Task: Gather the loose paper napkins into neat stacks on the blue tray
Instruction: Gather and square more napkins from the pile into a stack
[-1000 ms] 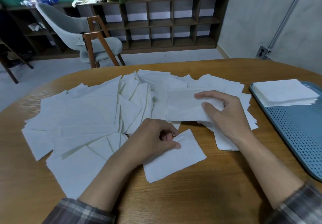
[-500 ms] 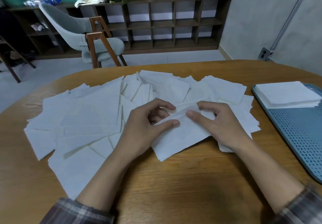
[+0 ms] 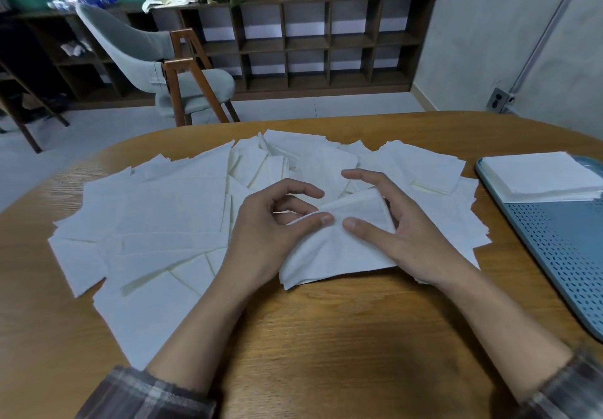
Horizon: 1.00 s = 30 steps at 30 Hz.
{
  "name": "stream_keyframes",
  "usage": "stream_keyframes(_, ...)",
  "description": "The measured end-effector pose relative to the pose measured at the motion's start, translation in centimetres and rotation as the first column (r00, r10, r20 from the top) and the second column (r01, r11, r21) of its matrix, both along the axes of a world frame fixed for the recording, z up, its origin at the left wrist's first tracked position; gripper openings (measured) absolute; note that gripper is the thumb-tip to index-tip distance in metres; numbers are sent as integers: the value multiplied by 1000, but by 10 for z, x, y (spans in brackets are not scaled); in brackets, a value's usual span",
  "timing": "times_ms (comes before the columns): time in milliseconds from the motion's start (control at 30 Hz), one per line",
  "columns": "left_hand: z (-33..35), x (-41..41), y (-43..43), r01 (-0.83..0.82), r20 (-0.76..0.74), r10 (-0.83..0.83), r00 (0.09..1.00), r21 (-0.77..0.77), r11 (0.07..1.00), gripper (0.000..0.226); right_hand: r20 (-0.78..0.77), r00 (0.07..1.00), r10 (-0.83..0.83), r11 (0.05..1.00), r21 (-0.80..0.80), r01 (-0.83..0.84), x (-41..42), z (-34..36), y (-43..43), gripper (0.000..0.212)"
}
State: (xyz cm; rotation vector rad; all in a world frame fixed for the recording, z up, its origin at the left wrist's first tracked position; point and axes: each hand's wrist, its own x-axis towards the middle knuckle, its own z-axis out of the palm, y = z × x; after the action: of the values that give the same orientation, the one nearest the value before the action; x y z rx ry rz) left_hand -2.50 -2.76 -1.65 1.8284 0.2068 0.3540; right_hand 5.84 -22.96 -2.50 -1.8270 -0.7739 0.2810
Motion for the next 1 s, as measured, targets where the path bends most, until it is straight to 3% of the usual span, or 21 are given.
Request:
stream_keyframes(167,3,-1,-1,-1,-16,0,1000,-43,999,27,-35,999,16,998,60,-14,-1,0,0,54)
stream_keyframes(533,-6,1,-4,-7,77,0,997,93,996,28,-12,1000,4,999,53,-3,-1,-2,2,49)
stream_keyframes(667,-10,2,-3,-113,171,71,983,256,960,28,28,999,-44,996,76,42,0,-1,1,50)
stream_keyframes(733,-10,3,0,-144,183,88,979,320,936,29,-45,998,-31,985,169,38,0,3,-2,51)
stream_keyframes(867,-2,2,1,26,30,-26,999,15,1000,20,-160,987,-10,955,291,57,4,8,-7,53)
stream_keyframes(1000,-7,3,-1,-27,60,28,998,-22,999,17,-125,992,-14,979,202,39,9,9,-12,48)
